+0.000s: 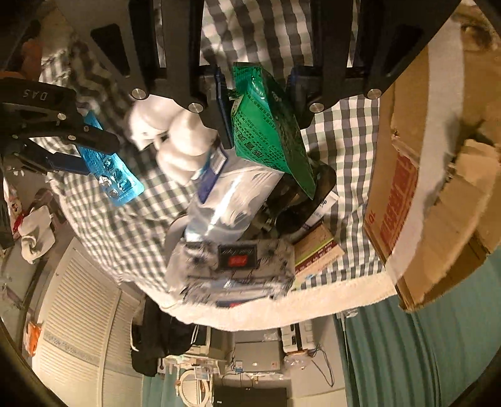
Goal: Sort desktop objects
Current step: 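Grasp the blue blister pack with the right tool while the left grasps the green sachet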
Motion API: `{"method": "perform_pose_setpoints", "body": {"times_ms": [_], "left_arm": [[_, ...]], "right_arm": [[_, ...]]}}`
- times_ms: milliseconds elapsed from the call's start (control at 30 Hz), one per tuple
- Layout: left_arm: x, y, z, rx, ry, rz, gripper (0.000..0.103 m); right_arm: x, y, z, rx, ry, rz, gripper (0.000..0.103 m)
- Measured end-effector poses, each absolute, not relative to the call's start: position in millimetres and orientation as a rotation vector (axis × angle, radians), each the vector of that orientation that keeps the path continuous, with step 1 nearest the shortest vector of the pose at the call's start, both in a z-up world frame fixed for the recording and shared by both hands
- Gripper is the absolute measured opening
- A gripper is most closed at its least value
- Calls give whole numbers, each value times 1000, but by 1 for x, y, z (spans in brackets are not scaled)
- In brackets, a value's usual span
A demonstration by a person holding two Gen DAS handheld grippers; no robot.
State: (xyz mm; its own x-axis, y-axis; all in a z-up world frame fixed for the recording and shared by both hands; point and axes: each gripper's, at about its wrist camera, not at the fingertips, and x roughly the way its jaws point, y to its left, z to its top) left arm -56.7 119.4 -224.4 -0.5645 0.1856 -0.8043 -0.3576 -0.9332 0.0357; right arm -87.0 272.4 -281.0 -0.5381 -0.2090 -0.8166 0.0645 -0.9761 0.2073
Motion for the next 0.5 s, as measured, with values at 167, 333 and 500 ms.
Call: {"method": "perform_pose_setpoints", "body": {"times_ms": [167, 333, 500], "left_arm": [[-63, 119, -213, -1231, 270, 2527, 29], [-55, 118, -189, -1190, 247, 2537, 29], [-43, 117, -167, -1120, 263, 2557, 29]], "right_arm": [[-64, 277, -259, 1341, -203, -2726, 70], [-35, 287, -234, 1238, -225, -2828, 70], [-11, 296, -202, 1131, -302, -2927, 70]]}}
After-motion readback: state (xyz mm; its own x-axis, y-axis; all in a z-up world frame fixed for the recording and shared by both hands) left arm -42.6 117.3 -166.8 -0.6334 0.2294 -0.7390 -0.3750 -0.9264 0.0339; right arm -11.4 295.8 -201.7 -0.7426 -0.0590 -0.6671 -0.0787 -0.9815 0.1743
